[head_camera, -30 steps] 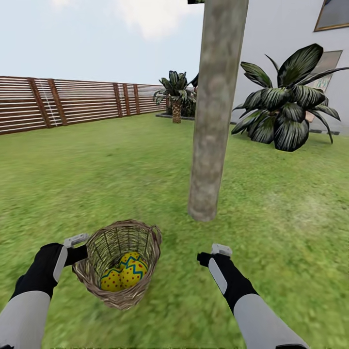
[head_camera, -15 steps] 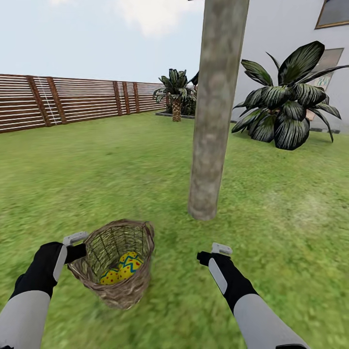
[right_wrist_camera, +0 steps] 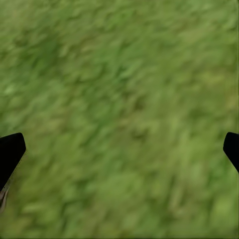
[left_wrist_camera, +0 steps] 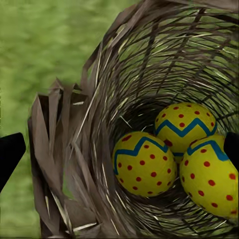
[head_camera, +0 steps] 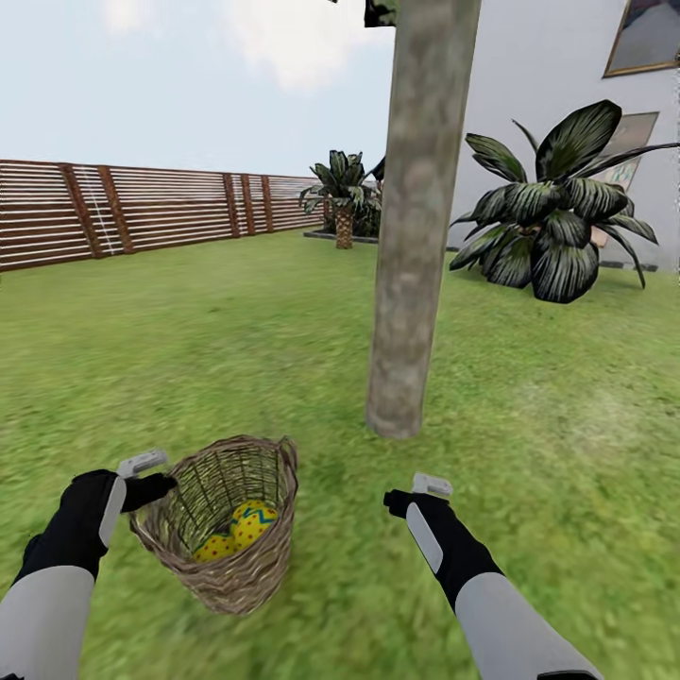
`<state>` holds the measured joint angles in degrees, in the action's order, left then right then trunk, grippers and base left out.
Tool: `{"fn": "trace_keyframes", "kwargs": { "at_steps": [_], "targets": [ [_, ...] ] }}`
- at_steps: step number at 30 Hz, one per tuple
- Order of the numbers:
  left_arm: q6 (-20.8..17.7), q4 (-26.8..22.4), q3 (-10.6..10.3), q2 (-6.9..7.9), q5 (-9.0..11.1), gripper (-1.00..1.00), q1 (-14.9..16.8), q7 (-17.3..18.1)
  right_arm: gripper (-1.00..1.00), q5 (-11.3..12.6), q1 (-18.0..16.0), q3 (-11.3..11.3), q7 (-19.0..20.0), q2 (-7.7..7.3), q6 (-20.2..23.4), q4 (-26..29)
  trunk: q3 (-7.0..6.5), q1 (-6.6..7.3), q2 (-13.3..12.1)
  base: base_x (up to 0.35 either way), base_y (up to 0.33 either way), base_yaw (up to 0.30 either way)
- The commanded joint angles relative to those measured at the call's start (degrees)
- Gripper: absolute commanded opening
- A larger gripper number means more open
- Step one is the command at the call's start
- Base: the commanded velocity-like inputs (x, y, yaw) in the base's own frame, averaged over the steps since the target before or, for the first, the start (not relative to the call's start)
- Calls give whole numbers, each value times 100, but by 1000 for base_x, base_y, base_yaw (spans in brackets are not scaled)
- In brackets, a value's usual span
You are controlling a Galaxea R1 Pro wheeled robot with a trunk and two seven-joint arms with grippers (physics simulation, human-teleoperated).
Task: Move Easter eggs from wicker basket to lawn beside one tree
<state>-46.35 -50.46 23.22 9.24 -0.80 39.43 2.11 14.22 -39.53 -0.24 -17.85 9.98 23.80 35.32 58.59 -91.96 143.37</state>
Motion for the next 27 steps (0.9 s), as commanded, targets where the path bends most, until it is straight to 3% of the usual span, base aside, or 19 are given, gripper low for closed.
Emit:
{"fn": "trace_keyframes", "kwargs": {
  "at_steps": [1, 6, 10, 13, 16, 20, 27],
  "targets": [
    [-191, -119, 14, 23, -2, 100, 3, 40, 100, 46, -1, -2, -35, 2, 20, 10, -17, 3, 1, 0, 0, 0],
    [-565, -440, 173, 260, 50, 100, 3, 610, 100, 46, 0, -2, -35, 2, 19, 10, -128, 16, -6, 0, 0, 0],
    [-665, -478, 536, 410, 68, 100, 3, 962, 100, 46, -1, -2, -35, 2, 19, 10, -216, 27, -12, 0, 0, 0],
    [-742, -482, 844, 559, 65, 100, 3, 1484, 100, 43, 1, -2, -35, 2, 19, 10, -274, 73, -93, 0, 0, 0],
    [-770, -479, 1016, 720, 56, 100, 3, 1892, 100, 41, -1, -2, -35, 2, 19, 13, -328, 139, -213, -7, 0, 0],
    [-785, -475, 1123, 807, 54, 100, 1, 2086, 100, 40, -1, 0, -35, 2, 19, 18, -400, 227, -374, -166, 36, 0],
    [-783, -474, 1389, 824, 57, 100, 3, 2125, 100, 45, -1, 6, -35, 2, 26, 32, -526, 381, -655, -230, 81, 0]
  ]
}}
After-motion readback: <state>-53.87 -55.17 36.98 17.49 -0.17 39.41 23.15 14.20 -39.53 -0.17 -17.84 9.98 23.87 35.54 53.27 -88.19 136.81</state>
